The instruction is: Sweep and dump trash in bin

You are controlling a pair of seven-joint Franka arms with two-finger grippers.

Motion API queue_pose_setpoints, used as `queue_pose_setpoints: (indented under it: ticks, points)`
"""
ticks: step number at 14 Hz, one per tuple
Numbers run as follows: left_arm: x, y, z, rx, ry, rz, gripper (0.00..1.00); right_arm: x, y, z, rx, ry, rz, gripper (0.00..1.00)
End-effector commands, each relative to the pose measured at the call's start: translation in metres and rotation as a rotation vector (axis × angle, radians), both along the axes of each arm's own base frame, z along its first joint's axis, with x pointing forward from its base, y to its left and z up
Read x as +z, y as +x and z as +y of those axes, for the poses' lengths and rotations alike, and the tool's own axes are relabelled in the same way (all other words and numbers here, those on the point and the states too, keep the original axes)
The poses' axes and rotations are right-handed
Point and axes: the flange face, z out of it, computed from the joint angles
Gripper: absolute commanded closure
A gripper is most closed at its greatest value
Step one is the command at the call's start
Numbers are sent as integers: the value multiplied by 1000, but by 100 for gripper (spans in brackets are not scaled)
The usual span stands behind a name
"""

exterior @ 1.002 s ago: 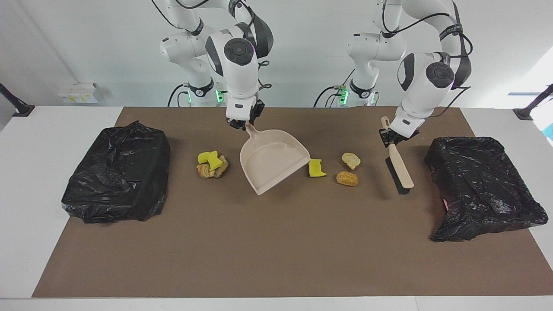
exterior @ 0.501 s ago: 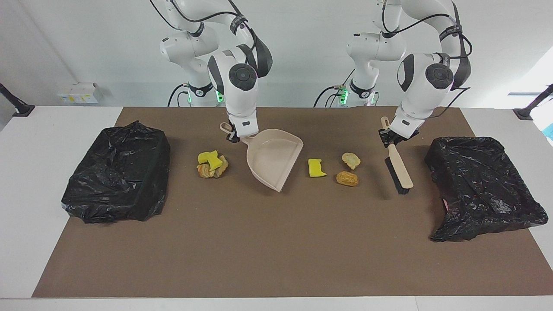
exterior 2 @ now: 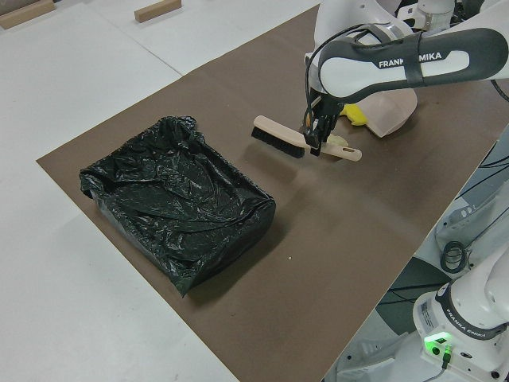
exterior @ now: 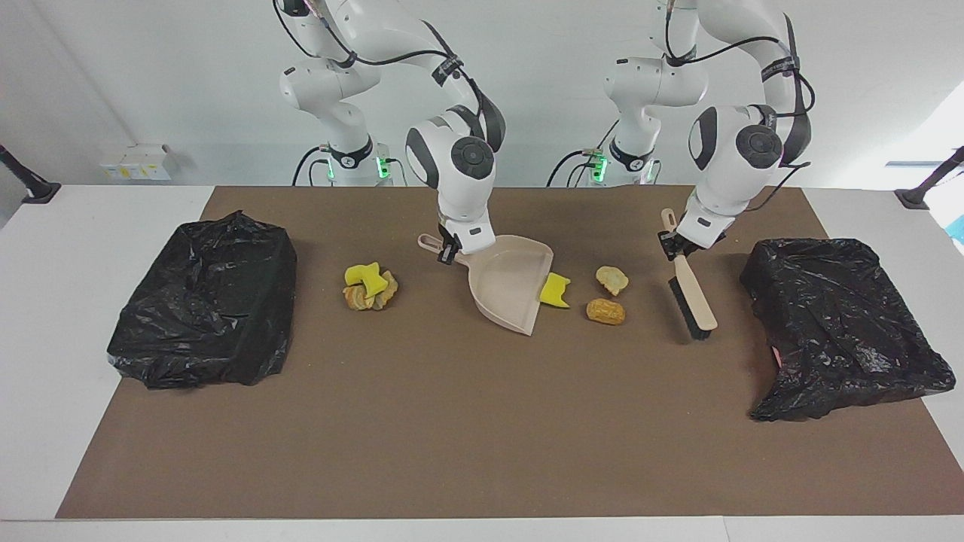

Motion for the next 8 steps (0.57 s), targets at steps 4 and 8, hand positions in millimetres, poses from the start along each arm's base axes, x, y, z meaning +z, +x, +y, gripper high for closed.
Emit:
queue_pose_setpoints:
  ticks: [4, 8]
  points:
    - [-13, -13, -62, -127, 13, -9, 100, 0, 1, 3, -24, -2, -22, 100]
    - [-34, -31, -121, -246, 13, 25, 100, 0, 1, 4, -23, -1, -21, 100]
